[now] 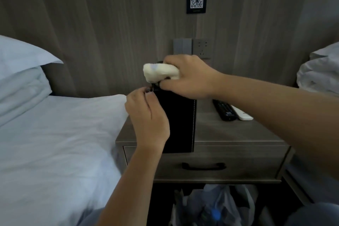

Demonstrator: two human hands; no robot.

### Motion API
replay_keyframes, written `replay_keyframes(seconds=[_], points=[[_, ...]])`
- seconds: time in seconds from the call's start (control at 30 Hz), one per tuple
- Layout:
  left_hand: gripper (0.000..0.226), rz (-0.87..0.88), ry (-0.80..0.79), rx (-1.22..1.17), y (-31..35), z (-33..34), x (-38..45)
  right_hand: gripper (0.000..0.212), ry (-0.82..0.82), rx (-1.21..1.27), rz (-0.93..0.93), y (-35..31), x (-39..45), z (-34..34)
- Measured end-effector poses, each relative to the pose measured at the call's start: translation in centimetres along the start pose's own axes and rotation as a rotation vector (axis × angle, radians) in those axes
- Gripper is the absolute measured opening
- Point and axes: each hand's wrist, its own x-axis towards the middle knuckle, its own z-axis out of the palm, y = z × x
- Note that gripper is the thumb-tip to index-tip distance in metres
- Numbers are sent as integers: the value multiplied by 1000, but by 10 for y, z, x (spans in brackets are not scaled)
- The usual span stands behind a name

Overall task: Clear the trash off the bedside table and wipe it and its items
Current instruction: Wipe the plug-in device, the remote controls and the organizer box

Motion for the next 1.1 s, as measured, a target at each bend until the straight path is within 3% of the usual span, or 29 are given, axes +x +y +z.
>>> replay_keyframes(seconds=[0.1, 0.17, 0.23, 0.37, 0.5, 0.57, 0.83, 1.1], points=[[39, 97, -59, 57, -20, -1, -2, 38, -88, 220, 11, 2, 1, -2], [45, 112, -134, 39, -29, -4, -1, 28, -108, 242, 22, 4, 3, -3], [40, 104, -203, -38, -31, -9, 1, 15, -132, 245, 13, 7, 2, -5], [34, 82, -301, -148, -30, -14, 6, 35, -191, 338, -82, 10, -4, -9], [32, 110, -356, -188, -32, -17, 9, 35, -200, 311, -143, 14, 0, -11], [29, 118, -363, -217, -32, -16, 9, 32, -200, 283, -166, 17, 4, -11], [55, 148, -350, -214, -32, -17, 7, 28, -135, 177, -77, 24, 29, -5], [45, 55, -328, -248, -39, -13, 7, 32, -217, 275, -213, 17, -6, -15]])
